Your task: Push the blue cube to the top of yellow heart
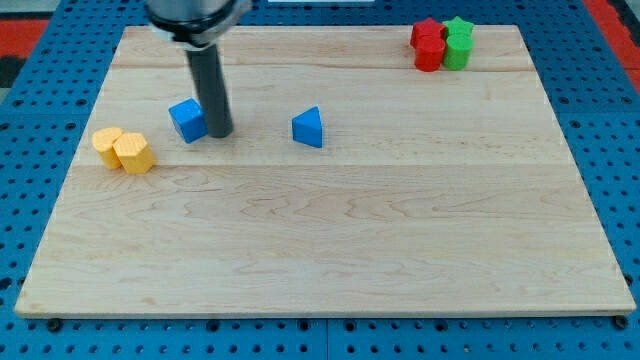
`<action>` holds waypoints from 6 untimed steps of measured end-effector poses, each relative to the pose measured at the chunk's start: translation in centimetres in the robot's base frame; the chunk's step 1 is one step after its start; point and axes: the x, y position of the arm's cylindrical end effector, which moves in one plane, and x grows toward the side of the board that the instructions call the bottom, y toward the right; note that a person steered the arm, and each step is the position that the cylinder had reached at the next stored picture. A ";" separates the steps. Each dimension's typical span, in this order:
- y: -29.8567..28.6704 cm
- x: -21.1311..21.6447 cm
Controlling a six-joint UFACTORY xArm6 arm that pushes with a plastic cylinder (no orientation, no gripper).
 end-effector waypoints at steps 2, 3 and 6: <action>-2.6 -0.3; -0.4 -2.3; -7.2 -4.8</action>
